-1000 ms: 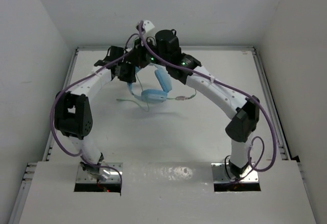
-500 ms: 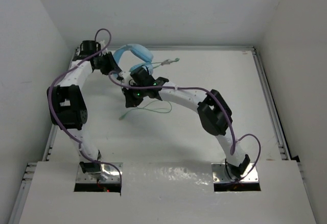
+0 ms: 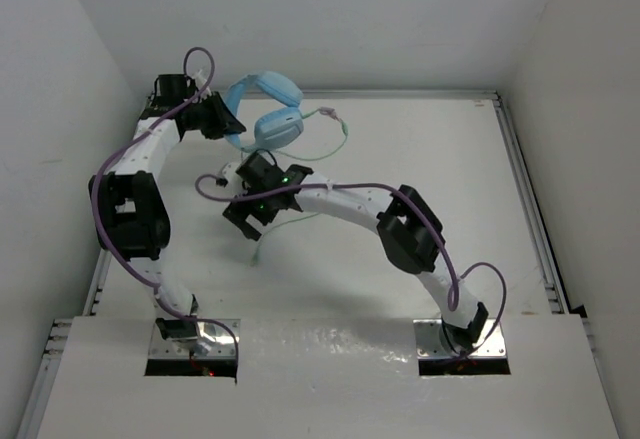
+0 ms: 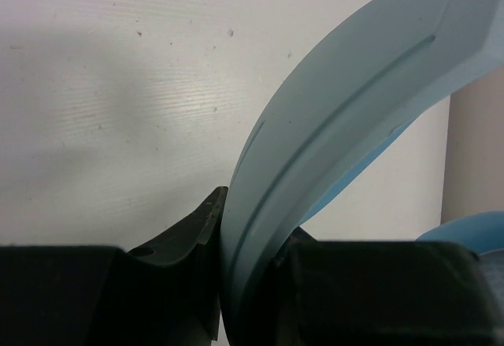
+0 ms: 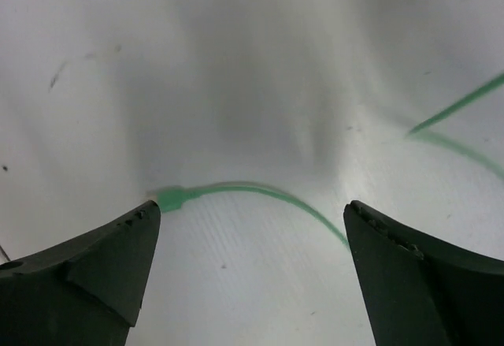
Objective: Wrap the headphones
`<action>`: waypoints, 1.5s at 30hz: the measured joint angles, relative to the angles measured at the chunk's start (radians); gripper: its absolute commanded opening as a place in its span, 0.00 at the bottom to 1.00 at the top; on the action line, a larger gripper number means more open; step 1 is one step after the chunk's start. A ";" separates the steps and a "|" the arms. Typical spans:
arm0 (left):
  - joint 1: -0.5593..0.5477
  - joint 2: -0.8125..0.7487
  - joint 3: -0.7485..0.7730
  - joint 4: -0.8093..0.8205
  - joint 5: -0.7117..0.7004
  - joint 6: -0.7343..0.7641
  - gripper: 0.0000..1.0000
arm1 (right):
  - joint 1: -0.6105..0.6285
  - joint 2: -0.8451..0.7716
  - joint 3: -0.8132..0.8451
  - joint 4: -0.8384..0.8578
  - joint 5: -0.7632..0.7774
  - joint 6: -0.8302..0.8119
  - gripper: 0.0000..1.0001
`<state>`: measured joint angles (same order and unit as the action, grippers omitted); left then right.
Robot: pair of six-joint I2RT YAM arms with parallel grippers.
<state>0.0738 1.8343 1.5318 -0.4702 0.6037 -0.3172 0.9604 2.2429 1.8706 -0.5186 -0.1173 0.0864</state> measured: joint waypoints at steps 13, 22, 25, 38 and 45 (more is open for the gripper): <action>0.011 0.002 0.018 0.028 -0.068 -0.007 0.00 | 0.149 -0.276 -0.492 -0.004 0.509 0.097 0.99; 0.018 -0.005 0.121 0.051 -0.100 -0.004 0.00 | 0.137 -0.671 -1.104 0.130 0.721 0.270 0.99; 0.018 -0.014 0.121 0.045 -0.130 0.010 0.00 | 0.137 -1.006 -1.307 0.237 0.721 0.256 0.95; 0.018 -0.163 0.070 0.039 -0.165 0.059 0.00 | -0.109 -1.342 -1.271 0.616 0.695 0.053 0.78; 0.012 -0.212 0.042 0.021 -0.138 0.063 0.00 | -0.350 -0.975 -1.051 0.828 0.462 0.093 0.73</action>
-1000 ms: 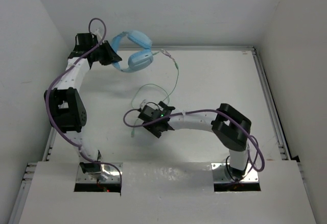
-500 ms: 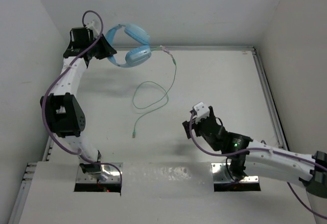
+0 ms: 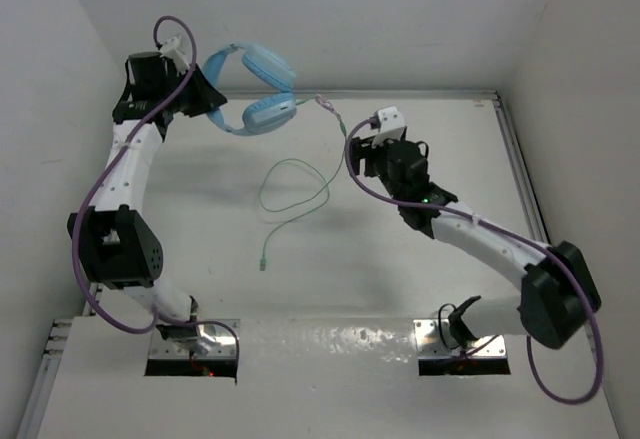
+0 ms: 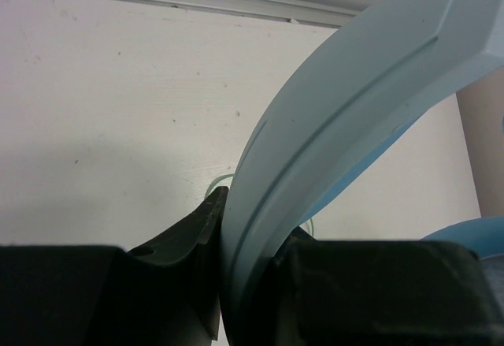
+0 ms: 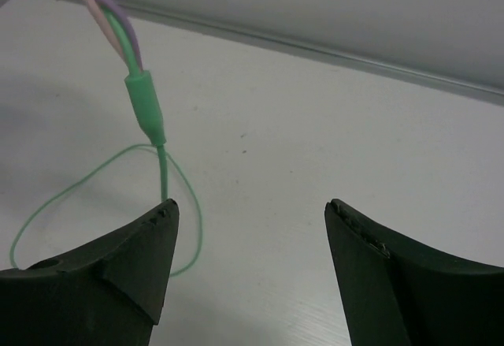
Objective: Wrap the headphones
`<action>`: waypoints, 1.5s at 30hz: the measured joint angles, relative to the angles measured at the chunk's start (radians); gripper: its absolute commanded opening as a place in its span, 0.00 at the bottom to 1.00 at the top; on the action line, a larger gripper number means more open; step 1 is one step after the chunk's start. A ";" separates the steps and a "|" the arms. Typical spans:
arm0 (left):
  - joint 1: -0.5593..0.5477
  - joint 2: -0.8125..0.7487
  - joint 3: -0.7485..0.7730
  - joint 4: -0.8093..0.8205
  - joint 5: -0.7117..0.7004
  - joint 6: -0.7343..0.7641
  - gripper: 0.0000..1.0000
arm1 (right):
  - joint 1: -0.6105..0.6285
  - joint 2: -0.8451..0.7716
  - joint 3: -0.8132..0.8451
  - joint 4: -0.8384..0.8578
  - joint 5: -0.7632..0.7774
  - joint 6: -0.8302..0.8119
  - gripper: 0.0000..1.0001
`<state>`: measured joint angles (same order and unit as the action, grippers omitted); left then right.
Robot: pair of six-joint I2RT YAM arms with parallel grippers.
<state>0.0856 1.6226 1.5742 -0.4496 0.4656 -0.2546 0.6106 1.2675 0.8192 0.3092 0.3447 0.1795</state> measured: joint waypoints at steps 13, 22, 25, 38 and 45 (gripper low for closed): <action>-0.009 -0.002 -0.012 -0.003 0.039 -0.004 0.00 | 0.001 0.298 0.029 0.195 -0.197 0.092 0.22; -0.063 0.003 -0.071 -0.018 -0.125 0.111 0.00 | 0.001 0.291 0.187 0.007 -0.109 0.093 0.00; -0.111 0.031 -0.076 -0.015 -0.237 0.167 0.00 | 0.029 0.301 0.364 -0.178 -0.095 0.063 0.00; -0.179 0.181 -0.082 -0.056 -0.216 0.148 0.00 | 0.272 0.747 1.058 -0.557 -0.339 0.200 0.20; -0.176 0.184 -0.076 -0.077 -0.093 0.087 0.00 | 0.244 0.832 1.069 -0.534 -0.275 0.353 0.46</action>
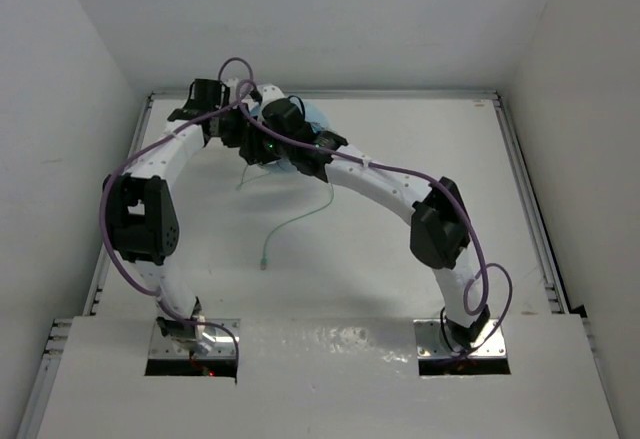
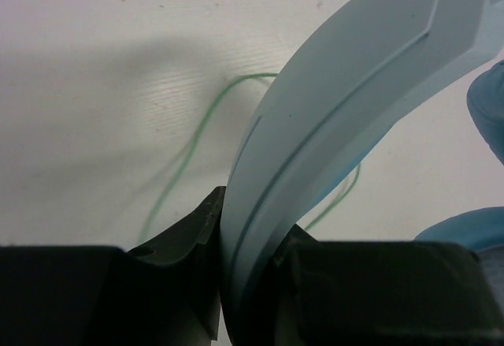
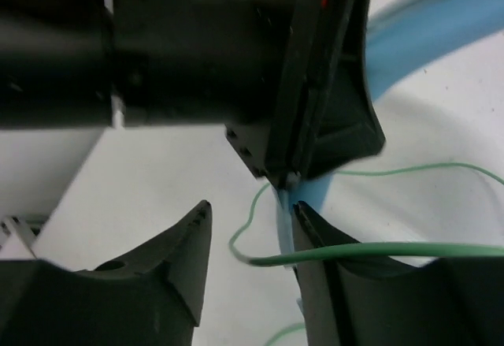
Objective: Wrap the headphones
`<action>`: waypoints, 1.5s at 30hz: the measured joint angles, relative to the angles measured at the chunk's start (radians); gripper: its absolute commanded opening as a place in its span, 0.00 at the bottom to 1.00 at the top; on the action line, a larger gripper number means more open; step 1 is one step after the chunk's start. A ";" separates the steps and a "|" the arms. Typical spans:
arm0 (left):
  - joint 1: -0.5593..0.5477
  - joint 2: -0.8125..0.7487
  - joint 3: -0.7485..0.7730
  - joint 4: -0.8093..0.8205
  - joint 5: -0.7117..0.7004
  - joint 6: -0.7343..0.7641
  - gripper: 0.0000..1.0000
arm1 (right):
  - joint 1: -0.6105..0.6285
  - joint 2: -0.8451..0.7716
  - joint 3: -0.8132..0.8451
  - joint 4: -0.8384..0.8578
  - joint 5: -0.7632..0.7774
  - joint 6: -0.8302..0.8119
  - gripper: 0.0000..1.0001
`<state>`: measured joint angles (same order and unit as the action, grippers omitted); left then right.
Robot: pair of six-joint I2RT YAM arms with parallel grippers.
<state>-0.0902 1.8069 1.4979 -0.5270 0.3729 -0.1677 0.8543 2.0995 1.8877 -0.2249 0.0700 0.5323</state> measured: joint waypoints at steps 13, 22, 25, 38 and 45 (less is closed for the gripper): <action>0.071 0.151 0.124 -0.029 0.268 -0.184 0.00 | -0.038 0.011 0.242 -0.169 0.080 0.050 0.96; 0.129 0.150 0.126 0.037 0.299 -0.241 0.00 | -0.022 -0.085 0.074 -0.183 0.040 -0.071 0.99; 0.129 0.150 0.126 0.041 0.325 -0.246 0.00 | 0.012 -0.142 0.040 -0.140 0.027 -0.137 0.99; 0.160 0.156 0.141 0.076 0.330 -0.359 0.00 | 0.061 -0.397 -0.284 -0.048 -0.181 -0.355 0.48; 0.163 0.154 0.203 0.051 0.328 -0.350 0.00 | -0.135 -0.557 -0.884 0.086 -0.186 -0.396 0.42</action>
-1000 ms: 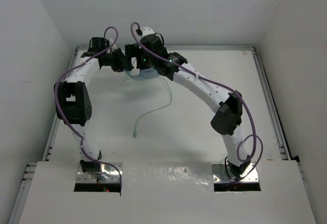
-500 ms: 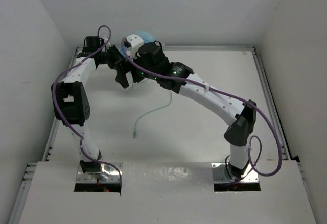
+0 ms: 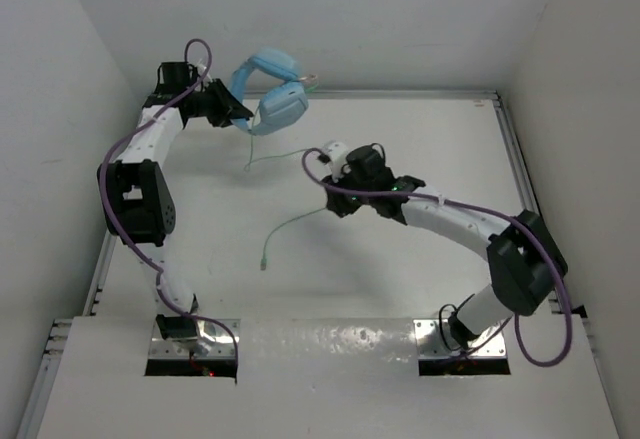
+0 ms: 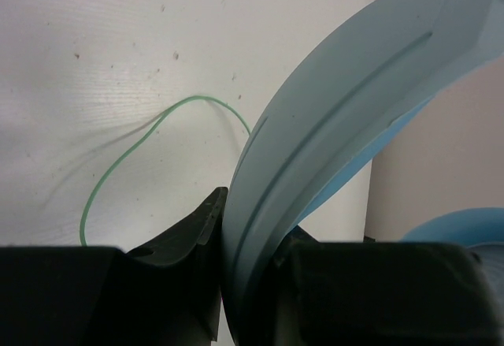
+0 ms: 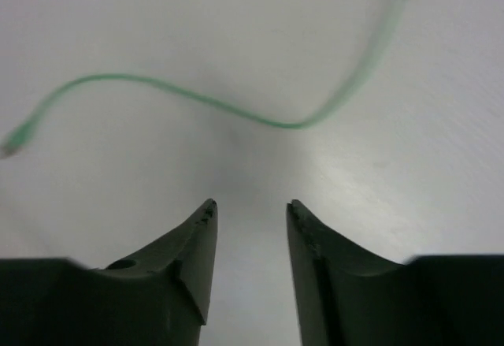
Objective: Wrap the headphones
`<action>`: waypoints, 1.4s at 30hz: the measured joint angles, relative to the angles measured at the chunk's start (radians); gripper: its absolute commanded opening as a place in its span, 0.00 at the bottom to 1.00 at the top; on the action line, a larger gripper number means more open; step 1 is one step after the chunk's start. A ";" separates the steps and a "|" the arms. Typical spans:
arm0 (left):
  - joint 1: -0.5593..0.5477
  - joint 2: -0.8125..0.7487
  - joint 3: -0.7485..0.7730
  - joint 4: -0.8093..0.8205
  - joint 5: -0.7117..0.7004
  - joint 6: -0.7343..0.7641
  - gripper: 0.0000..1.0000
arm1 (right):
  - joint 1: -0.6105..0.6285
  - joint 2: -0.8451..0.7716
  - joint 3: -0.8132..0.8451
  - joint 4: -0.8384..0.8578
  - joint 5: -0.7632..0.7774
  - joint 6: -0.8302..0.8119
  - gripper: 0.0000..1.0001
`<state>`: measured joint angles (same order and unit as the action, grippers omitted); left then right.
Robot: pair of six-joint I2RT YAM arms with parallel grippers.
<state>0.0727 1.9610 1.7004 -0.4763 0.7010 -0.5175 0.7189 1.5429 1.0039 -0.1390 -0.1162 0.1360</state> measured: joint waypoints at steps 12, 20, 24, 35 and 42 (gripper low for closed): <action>0.000 -0.083 0.033 -0.028 -0.001 0.024 0.00 | -0.185 0.463 0.238 0.151 0.126 0.164 0.62; 0.000 -0.091 0.033 -0.034 0.003 0.032 0.00 | -0.213 0.719 0.582 0.011 0.198 0.271 0.04; 0.000 -0.092 0.033 -0.039 0.006 0.042 0.00 | -0.213 0.762 0.651 -0.054 0.240 0.311 0.00; -0.101 -0.124 0.000 -0.225 -0.070 0.362 0.00 | -0.373 0.828 1.029 -0.177 0.254 0.361 0.00; -0.244 -0.087 -0.089 -0.407 -0.164 0.655 0.00 | -0.438 0.734 1.135 -0.130 0.362 0.351 0.00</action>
<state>-0.1711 1.8736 1.6112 -0.8829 0.5365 0.1379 0.2810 2.2772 2.1387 -0.2695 0.2462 0.4866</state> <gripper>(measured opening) 0.159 0.009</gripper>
